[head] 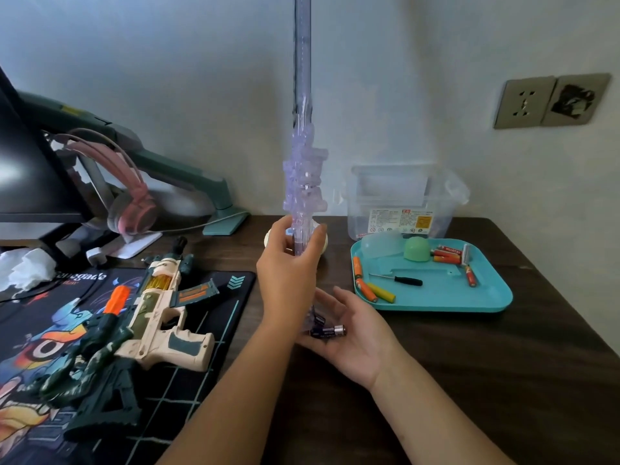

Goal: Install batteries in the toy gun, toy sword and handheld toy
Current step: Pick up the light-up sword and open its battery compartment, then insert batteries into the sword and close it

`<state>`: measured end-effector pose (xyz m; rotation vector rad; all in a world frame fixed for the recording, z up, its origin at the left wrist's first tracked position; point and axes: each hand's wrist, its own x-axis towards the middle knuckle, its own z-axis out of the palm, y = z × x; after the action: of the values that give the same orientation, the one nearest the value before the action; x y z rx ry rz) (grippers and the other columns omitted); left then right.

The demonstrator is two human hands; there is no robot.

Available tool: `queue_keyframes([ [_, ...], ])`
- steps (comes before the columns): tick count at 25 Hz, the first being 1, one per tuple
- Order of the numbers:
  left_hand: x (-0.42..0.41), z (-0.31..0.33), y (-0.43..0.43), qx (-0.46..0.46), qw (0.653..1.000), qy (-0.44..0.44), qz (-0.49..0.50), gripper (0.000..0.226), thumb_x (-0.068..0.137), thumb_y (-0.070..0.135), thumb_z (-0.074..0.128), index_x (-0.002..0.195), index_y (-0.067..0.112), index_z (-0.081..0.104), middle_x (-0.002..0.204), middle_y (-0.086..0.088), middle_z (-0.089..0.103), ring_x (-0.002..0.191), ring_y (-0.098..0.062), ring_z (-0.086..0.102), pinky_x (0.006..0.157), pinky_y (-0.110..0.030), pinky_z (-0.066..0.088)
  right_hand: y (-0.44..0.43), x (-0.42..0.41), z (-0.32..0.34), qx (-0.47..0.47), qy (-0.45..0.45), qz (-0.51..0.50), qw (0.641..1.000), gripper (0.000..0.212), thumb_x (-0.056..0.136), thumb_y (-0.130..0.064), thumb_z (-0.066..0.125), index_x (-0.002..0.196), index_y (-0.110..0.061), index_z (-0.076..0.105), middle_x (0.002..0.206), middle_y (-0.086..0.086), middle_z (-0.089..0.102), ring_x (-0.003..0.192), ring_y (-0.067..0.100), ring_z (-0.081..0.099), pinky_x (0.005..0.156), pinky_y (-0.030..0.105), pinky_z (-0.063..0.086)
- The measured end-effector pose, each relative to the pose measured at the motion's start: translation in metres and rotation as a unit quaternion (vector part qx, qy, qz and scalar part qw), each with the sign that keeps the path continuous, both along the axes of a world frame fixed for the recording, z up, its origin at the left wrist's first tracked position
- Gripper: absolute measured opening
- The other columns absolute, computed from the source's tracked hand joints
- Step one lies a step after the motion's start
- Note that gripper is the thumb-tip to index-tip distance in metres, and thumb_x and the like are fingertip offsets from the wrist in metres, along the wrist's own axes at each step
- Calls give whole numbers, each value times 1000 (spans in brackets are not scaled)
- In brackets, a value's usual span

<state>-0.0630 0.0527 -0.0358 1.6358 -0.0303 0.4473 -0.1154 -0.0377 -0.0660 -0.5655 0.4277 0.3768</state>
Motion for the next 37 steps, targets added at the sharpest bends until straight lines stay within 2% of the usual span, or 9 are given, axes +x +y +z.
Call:
queue_keyframes([
  [5,-4,-2,-3,39,999,0,-12,38,83,48,72,118,35,63,81,1,64,66,-4,55,61,-18,45,-5,2,-5,-8,1,9,1000,33,96,-27,52,113,-4,67,106,24,70,95,42,69,92,60,48],
  [13,0,1,-2,56,997,16,-48,37,80,44,76,114,37,64,80,2,68,66,-8,61,61,-17,47,-4,1,-7,-30,-4,16,999,29,94,-19,56,117,-4,64,116,27,64,98,44,67,89,60,50],
  [18,-1,1,4,-35,997,2,-62,22,87,34,72,105,22,69,67,-7,62,53,-13,54,54,-27,46,-10,-8,4,-173,-18,0,985,22,95,-3,52,114,-3,61,114,24,62,99,37,66,76,48,59],
  [22,-1,2,12,-141,988,-5,-63,18,96,24,62,95,7,64,62,2,60,48,-16,54,48,-29,51,-27,8,30,-399,-93,-140,901,15,98,-12,49,108,-13,60,97,14,65,80,22,70,66,34,61],
  [26,1,-11,10,-166,982,40,-75,20,99,22,55,105,2,57,65,-3,64,51,-18,64,56,-36,59,-55,54,22,-700,-161,-139,682,16,99,-14,47,96,-25,59,107,1,59,91,13,61,83,32,56],
  [28,4,-20,9,-174,980,68,-64,22,100,24,53,106,2,57,68,-7,65,53,-19,67,57,-38,59,-59,72,8,-760,-194,-98,613,19,99,-12,46,93,-26,58,112,2,52,99,13,54,87,25,46],
  [31,11,-30,8,-193,977,84,-47,22,100,24,52,104,3,56,66,-6,64,52,-21,67,60,-44,60,-59,84,-7,-777,-218,-37,589,22,97,-10,48,97,-25,64,108,0,53,102,15,52,86,24,39],
  [35,12,-36,4,-184,978,87,-44,20,100,26,51,103,6,56,68,-4,64,53,-21,68,59,-44,60,-61,83,-9,-760,-221,-37,611,19,93,-14,55,103,-26,66,106,-8,57,100,7,52,84,22,40],
  [37,10,-37,2,-185,978,87,-45,17,100,26,52,101,10,56,69,-5,63,53,-20,67,57,-40,58,-64,81,-10,-733,-219,-49,642,16,92,-18,58,103,-28,65,103,-9,62,98,6,57,81,21,43],
])
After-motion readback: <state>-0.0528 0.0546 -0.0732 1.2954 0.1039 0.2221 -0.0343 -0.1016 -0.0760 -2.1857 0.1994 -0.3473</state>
